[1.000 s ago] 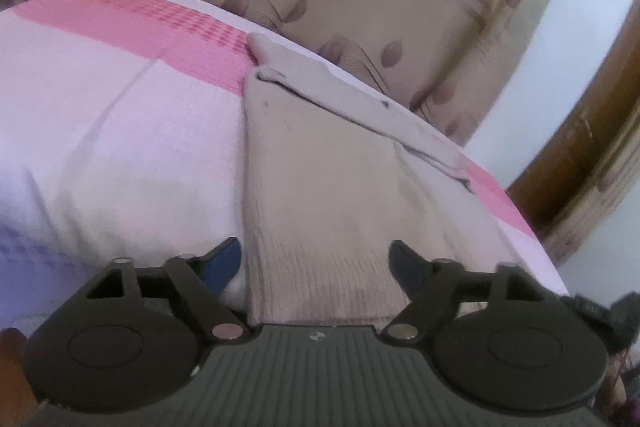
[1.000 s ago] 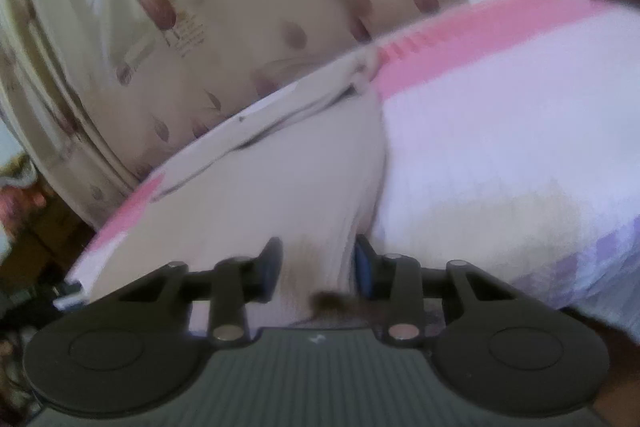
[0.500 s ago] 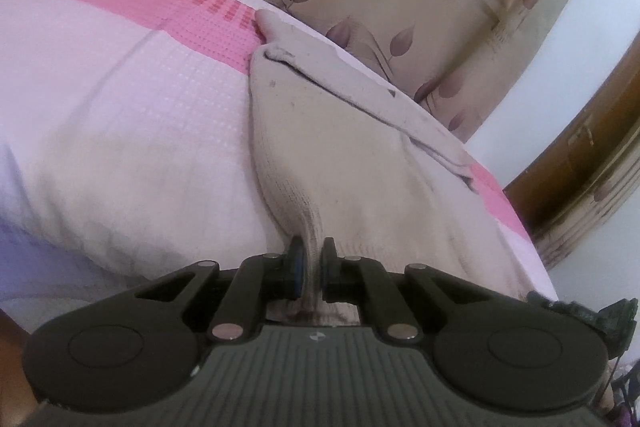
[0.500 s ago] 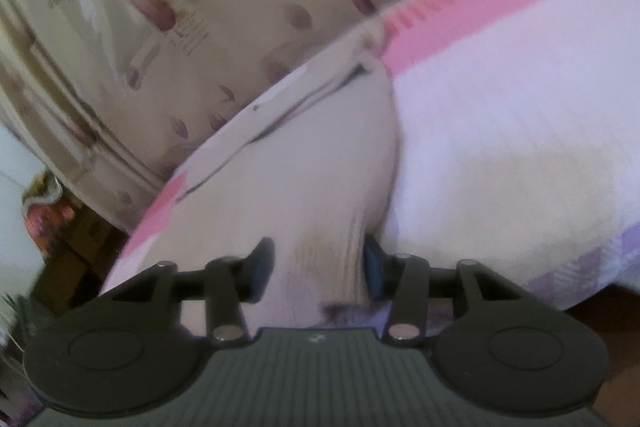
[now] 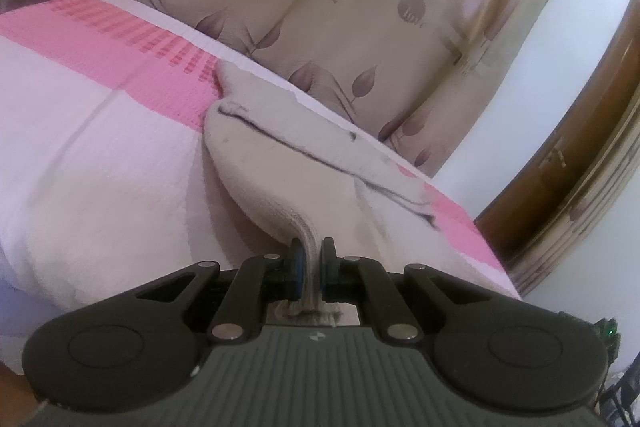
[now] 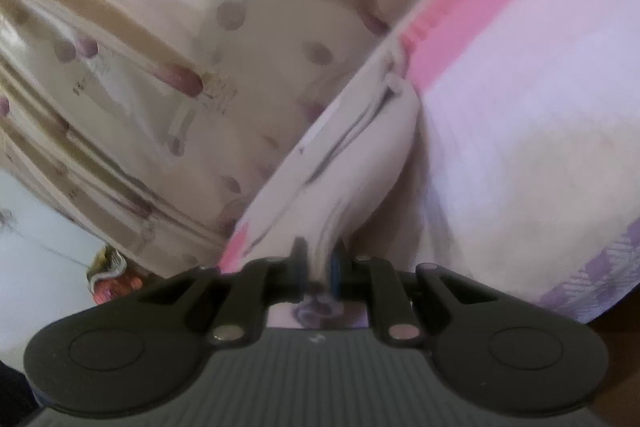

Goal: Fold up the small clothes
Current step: 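Grasp the hem with both tools and fold it up toward the collar, then open both tools to release the folded hem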

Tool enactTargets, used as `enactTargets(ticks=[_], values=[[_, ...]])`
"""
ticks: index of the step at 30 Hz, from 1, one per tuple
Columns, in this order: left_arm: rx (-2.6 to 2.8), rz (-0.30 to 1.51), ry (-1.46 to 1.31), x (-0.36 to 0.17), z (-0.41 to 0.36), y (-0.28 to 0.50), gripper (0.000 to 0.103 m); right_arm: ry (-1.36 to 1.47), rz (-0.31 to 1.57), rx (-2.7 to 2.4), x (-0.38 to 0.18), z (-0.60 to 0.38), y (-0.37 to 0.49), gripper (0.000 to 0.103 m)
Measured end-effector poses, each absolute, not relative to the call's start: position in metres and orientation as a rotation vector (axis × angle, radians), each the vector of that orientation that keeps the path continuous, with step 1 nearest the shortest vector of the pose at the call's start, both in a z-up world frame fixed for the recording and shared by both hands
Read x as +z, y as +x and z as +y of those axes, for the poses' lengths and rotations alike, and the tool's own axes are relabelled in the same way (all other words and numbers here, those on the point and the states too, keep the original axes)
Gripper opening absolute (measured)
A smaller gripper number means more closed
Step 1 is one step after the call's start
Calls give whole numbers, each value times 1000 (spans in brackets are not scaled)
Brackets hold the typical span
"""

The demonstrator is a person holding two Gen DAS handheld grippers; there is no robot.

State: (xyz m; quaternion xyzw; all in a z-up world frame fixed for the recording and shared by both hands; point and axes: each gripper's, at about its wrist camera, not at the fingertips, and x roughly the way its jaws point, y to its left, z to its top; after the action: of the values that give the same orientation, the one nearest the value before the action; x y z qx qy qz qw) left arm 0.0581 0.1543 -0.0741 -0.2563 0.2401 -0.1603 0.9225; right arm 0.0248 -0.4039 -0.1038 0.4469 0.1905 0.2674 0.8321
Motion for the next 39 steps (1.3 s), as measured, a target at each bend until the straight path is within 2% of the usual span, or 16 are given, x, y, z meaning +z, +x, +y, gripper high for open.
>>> enactTargets(ticks=[29,35,37,39], values=[[-315,355,-538,-16,137,90,7,1151,276,681,-62,-405,64,12],[-312,349,-524,-14,139,87,5,904,406,573,-46,-408,62,15],[-310,371,-536,-19,141,87,5,816,464,484,-47,-408,54,30],[-304,389,-552,-26,143,86,5,754,497,446,-48,-402,47,68]])
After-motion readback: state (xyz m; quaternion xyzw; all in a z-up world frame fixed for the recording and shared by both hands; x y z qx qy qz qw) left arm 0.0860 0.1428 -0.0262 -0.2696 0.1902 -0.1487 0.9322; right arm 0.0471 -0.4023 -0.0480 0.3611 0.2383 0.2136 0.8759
